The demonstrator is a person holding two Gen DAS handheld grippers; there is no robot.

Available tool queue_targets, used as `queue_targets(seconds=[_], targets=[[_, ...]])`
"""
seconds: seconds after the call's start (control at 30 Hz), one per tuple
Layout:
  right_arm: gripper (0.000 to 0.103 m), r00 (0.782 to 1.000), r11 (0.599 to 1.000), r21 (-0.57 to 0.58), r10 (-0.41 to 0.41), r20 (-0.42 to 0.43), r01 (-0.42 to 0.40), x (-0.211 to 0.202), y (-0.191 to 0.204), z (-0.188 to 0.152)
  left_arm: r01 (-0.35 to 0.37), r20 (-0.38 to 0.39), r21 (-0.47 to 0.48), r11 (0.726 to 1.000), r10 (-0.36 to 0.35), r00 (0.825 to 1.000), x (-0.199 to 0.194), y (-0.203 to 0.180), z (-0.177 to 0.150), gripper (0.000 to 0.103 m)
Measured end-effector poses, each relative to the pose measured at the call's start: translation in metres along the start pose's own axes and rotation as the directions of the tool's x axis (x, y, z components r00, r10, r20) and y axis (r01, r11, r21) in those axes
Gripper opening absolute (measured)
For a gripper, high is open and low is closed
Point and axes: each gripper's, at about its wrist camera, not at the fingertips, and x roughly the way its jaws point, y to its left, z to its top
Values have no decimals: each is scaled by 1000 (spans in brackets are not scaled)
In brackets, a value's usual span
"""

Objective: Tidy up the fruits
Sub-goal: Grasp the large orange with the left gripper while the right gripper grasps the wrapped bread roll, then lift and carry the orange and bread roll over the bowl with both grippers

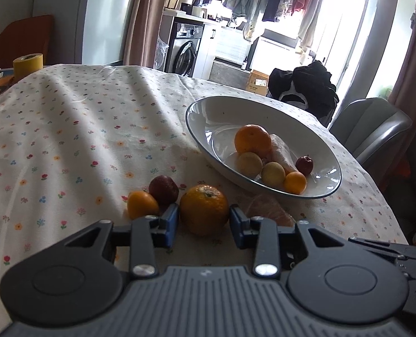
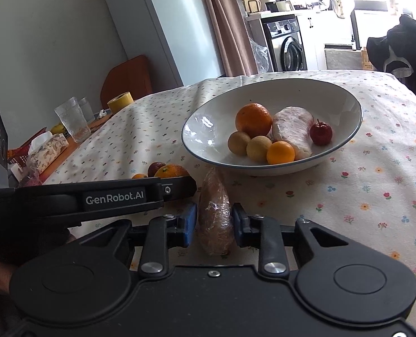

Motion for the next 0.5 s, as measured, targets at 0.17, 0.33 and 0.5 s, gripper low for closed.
queue_targets(seconds=[0.17,0.33,0.5], targets=[[22,1000,1000,4,6,-3,-6,-3,-1,0,20,0,-16,1000,-20,1000,-6,3,-3,36],[21,1000,1000,-3,1,1,-1,-8,4,-2,31,15,-18,999,-31,999,-17,5,-6,36],[21,1000,1000,-3,-8,9,8,-15,6,-4,44,35,-23,999,-43,998,-30,6,-7,36]])
